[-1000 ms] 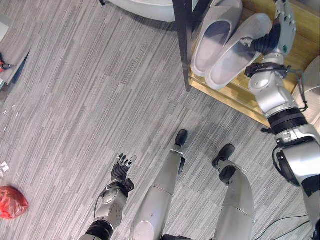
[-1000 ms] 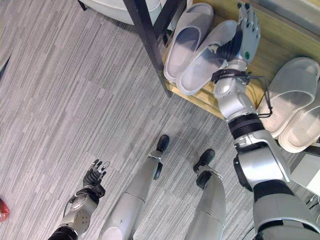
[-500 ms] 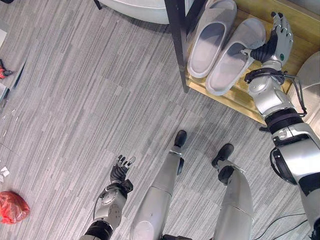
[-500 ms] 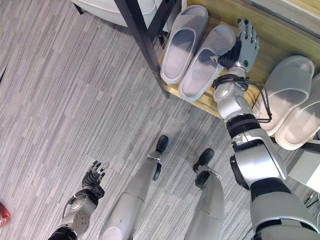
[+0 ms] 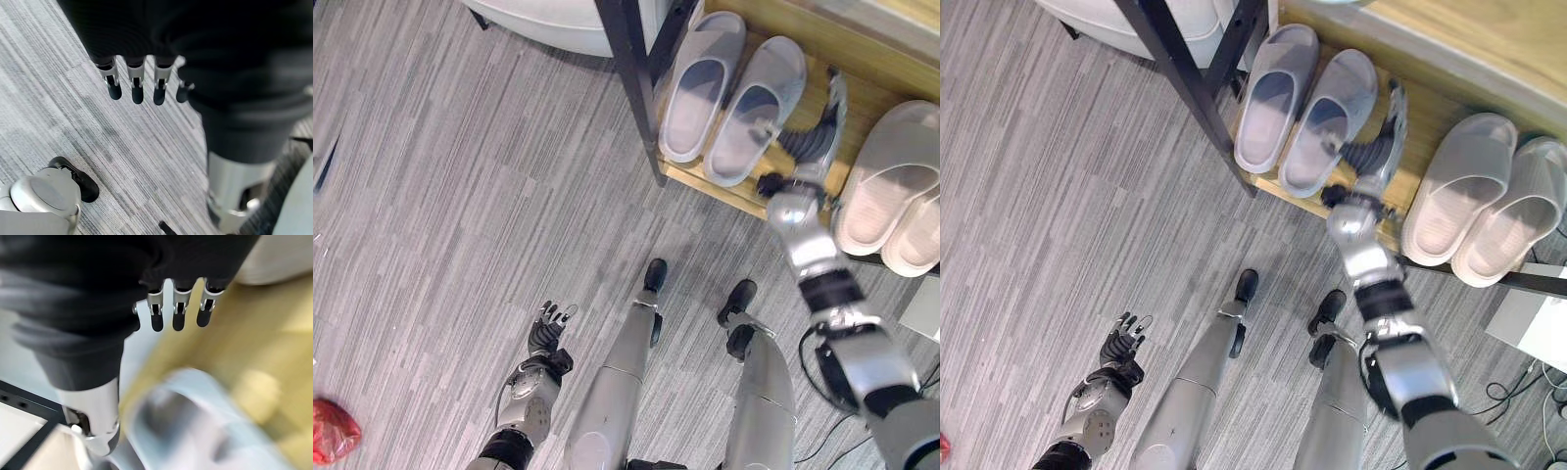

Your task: Arrange the slippers neatly on the shoe rack.

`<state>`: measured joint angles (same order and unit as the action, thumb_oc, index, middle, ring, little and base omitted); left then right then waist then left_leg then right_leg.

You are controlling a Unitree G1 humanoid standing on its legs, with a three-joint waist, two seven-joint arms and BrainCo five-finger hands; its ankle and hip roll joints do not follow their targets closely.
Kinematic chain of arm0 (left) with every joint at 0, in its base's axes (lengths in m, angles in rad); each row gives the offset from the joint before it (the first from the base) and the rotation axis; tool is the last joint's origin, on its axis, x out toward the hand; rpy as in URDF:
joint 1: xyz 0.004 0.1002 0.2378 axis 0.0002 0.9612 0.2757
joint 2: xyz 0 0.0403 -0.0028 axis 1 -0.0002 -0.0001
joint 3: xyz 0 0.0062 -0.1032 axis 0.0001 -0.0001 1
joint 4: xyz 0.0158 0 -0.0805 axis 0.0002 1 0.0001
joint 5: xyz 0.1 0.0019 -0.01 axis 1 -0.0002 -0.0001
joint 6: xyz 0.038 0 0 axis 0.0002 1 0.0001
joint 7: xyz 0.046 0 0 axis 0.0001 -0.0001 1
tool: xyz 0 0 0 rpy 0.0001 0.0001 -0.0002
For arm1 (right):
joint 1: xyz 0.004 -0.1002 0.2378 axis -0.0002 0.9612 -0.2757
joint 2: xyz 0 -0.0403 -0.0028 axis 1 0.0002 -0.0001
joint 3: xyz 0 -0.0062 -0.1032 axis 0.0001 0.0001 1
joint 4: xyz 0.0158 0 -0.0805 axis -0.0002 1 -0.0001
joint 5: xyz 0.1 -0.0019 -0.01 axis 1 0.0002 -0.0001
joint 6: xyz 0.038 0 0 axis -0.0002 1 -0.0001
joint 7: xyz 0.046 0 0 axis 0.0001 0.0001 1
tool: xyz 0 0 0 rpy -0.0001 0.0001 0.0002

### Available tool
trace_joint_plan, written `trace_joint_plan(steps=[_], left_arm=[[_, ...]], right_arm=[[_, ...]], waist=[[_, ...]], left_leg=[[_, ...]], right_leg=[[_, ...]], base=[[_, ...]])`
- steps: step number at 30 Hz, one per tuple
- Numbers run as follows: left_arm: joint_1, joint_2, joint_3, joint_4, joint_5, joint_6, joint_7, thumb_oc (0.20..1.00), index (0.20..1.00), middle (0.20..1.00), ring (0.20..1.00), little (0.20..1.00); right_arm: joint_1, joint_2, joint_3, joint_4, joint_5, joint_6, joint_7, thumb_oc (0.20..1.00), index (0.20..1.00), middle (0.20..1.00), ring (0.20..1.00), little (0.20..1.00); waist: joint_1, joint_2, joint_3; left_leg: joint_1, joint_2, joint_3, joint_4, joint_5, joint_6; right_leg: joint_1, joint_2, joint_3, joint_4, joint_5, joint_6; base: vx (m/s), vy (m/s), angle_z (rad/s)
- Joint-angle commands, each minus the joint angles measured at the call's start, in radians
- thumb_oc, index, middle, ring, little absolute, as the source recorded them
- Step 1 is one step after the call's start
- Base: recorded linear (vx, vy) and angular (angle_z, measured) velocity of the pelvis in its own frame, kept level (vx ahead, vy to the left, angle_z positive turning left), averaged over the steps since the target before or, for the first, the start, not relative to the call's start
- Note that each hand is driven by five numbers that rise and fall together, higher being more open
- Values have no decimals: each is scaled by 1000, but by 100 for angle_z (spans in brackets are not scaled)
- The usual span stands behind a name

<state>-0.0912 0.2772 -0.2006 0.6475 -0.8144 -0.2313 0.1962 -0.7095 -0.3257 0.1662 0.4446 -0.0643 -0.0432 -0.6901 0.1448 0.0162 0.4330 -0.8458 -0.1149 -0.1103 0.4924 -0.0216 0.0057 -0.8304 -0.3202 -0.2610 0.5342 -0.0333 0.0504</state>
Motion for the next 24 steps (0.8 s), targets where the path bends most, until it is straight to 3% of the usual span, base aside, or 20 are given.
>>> trace_joint_plan(steps=[1,5,11,12,13,17,24], left_arm=[[13,1,48,26,-24,-11,12,1000,1000,1000,1000,1000],[5,-7,52,57,7,-3,6,1000,1000,1000,1000,1000],[-3,-30,78,150,81,22,-7,1000,1000,1000,1000,1000],[-1,-34,85,164,98,28,-12,1000,1000,1000,1000,1000],[6,-40,91,192,117,39,-30,1000,1000,1000,1000,1000],[30,-45,115,248,174,61,-60,1000,1000,1000,1000,1000],[41,-55,116,317,278,79,-76,1000,1000,1000,1000,1000]], right_arm=[[15,-20,1,-94,87,-131,86,1000,1000,1000,1000,1000],[144,41,48,-82,145,-162,162,1000,1000,1000,1000,1000],[330,45,138,-52,98,-120,285,1000,1000,1000,1000,1000],[362,44,150,-47,97,-117,318,1000,1000,1000,1000,1000],[425,43,173,-29,89,-105,374,1000,1000,1000,1000,1000],[557,35,185,30,152,-101,506,1000,1000,1000,1000,1000],[634,29,167,166,107,-75,556,1000,1000,1000,1000,1000]], waist=[[14,19,13],[4,14,5],[-10,-12,-31],[-14,-18,-39],[-22,-22,-58],[-35,-31,-111],[-55,-25,-195]], left_leg=[[32,-9,2,-16,-80,13],[98,4,2,-79,-57,3],[287,31,-3,-224,-12,-16],[322,36,-2,-248,-6,-19],[381,43,0,-298,34,-19],[505,72,3,-383,58,-31],[639,98,21,-502,90,-45]], right_leg=[[91,5,-7,26,-111,38],[165,19,-25,-43,-84,46],[378,61,-63,-218,-29,59],[415,67,-65,-245,-18,63],[480,77,-80,-309,25,63],[600,97,-92,-414,49,75],[708,129,-98,-540,89,88]], base=[[1,26,-11],[9,-2,-10],[70,-46,-6],[37,-17,-15],[76,-42,-16],[112,-63,-5],[92,-60,-14]])
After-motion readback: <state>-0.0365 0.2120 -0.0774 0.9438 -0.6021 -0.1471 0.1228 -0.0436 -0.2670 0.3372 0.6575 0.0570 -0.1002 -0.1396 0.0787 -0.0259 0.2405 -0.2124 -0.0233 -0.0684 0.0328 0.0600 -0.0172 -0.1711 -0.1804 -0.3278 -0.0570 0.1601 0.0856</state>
